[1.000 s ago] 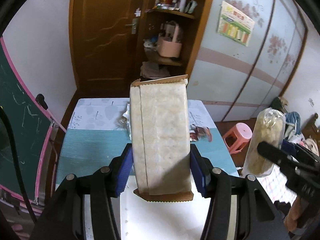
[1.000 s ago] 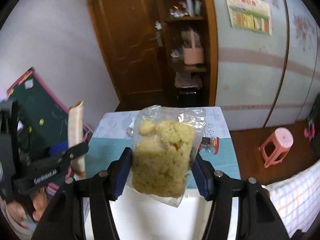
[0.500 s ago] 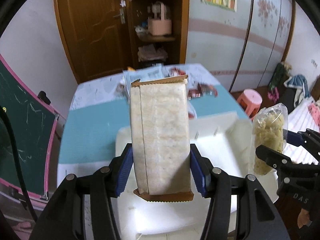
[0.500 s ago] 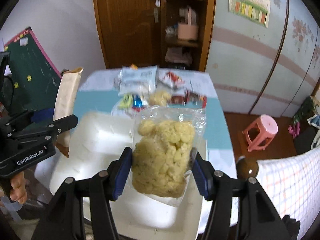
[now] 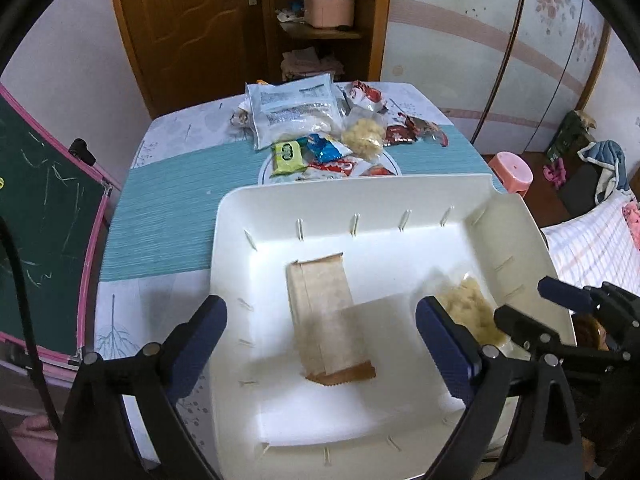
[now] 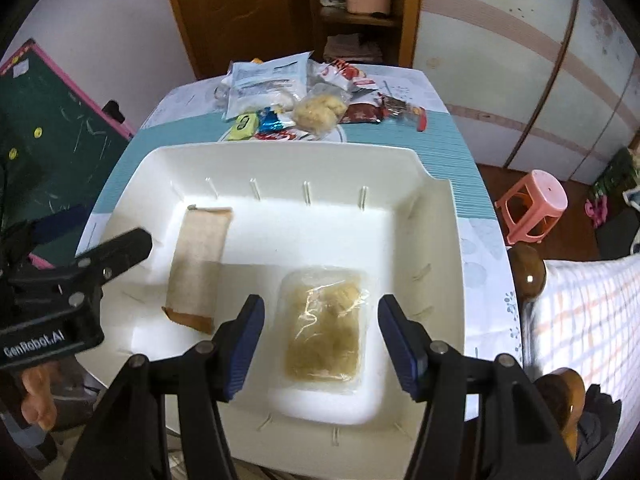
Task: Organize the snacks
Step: 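Lower the brown bar into the tray with the left tool while the right places the yellow bag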
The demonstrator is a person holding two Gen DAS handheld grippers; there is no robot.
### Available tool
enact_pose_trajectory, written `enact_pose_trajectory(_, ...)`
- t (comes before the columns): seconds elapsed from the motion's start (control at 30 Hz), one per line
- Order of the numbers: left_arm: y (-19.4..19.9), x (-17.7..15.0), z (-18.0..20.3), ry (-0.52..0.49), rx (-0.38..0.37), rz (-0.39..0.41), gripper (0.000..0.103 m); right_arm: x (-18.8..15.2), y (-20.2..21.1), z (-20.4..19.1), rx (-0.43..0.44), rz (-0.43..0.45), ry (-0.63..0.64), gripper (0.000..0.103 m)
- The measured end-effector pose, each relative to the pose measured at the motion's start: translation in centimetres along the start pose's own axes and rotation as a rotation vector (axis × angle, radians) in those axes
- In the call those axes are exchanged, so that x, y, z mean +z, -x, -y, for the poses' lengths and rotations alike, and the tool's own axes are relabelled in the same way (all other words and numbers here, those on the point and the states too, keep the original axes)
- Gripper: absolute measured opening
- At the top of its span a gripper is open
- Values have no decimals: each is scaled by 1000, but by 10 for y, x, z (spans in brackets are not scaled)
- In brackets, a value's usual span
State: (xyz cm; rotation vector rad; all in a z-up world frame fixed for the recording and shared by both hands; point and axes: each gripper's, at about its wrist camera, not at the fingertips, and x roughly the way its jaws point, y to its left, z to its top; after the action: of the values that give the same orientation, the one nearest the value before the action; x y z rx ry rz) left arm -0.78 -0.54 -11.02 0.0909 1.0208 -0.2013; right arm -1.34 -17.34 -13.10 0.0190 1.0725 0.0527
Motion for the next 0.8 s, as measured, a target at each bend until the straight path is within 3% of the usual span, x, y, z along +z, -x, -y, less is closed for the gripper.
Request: enact_pose_trajectory(0.8, -9, -4, 5, 1, -17, -39, 95, -6, -22, 5, 40, -86, -53, 61)
